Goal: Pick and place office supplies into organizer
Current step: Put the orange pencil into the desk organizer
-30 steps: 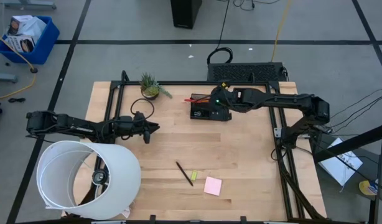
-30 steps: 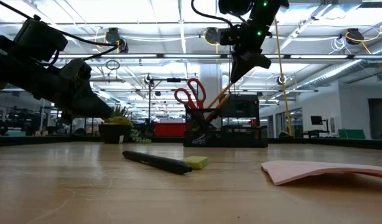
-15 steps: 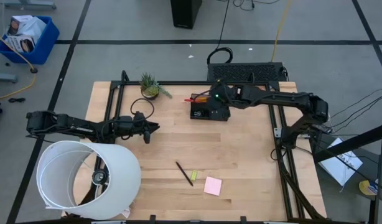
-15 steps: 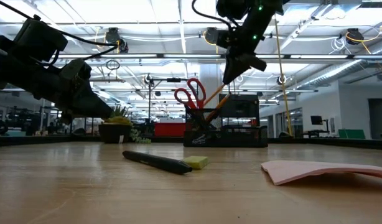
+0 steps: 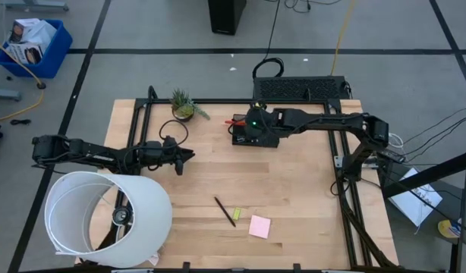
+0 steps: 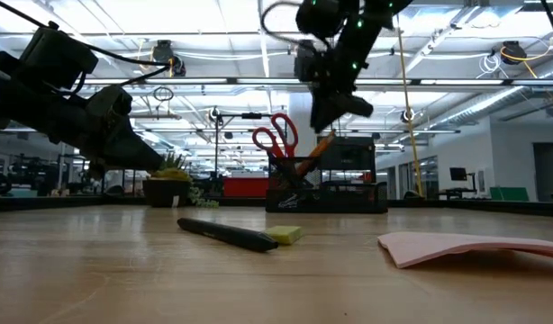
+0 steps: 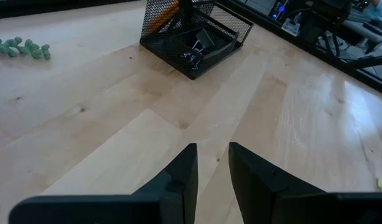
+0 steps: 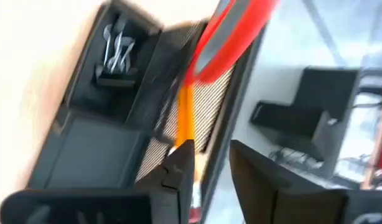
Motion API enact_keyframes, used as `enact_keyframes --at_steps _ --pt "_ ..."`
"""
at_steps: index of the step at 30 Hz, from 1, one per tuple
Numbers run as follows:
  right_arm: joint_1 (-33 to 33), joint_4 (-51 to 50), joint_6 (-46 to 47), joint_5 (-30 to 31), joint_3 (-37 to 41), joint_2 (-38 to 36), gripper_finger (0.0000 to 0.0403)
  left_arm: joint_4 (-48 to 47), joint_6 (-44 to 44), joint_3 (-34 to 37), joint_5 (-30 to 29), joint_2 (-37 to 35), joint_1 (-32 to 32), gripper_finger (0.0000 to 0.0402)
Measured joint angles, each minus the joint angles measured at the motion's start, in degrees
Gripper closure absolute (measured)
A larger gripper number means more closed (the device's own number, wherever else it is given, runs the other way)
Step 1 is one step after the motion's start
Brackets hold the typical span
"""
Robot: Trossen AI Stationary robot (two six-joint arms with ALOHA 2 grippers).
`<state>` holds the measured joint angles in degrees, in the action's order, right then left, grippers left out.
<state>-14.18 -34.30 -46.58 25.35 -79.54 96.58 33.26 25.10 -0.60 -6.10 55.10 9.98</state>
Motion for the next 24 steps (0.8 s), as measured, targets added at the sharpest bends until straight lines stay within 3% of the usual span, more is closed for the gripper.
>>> enact_keyframes --at_steps 3,6,9,13,16,21,24 --pt "1.5 2.2 -1.0 0.4 -0.3 -1.5 0.0288 0.0 0.0 0.0 0.0 0.0 0.0 0.0309" --pt "2.7 0.8 2.5 5.9 -0.3 -2.8 0.0280 -0.4 0.5 0.0 0.0 0.0 0.0 0.0309" --pt "2.8 -1.7 12.2 13.9 0.4 -4.9 0.0280 -1.8 1.5 0.0 0.5 0.0 0.0 0.0309" --pt "1.3 3.3 26.3 19.8 5.4 -8.7 0.0295 -3.0 2.4 0.0 0.9 0.0 0.0 0.0309" --pt "0.2 9.1 36.6 18.7 12.0 -11.4 0.0315 -3.0 2.8 0.0 0.9 0.0 0.0 0.0309" --pt "0.1 19.8 41.6 19.6 24.6 -14.0 0.0348 -2.2 4.8 0.0 0.9 0.0 0.0 0.0309" --pt "0.9 31.7 47.1 18.8 31.2 -15.7 0.0366 -2.2 5.0 0.0 1.0 0.0 0.0 0.0309"
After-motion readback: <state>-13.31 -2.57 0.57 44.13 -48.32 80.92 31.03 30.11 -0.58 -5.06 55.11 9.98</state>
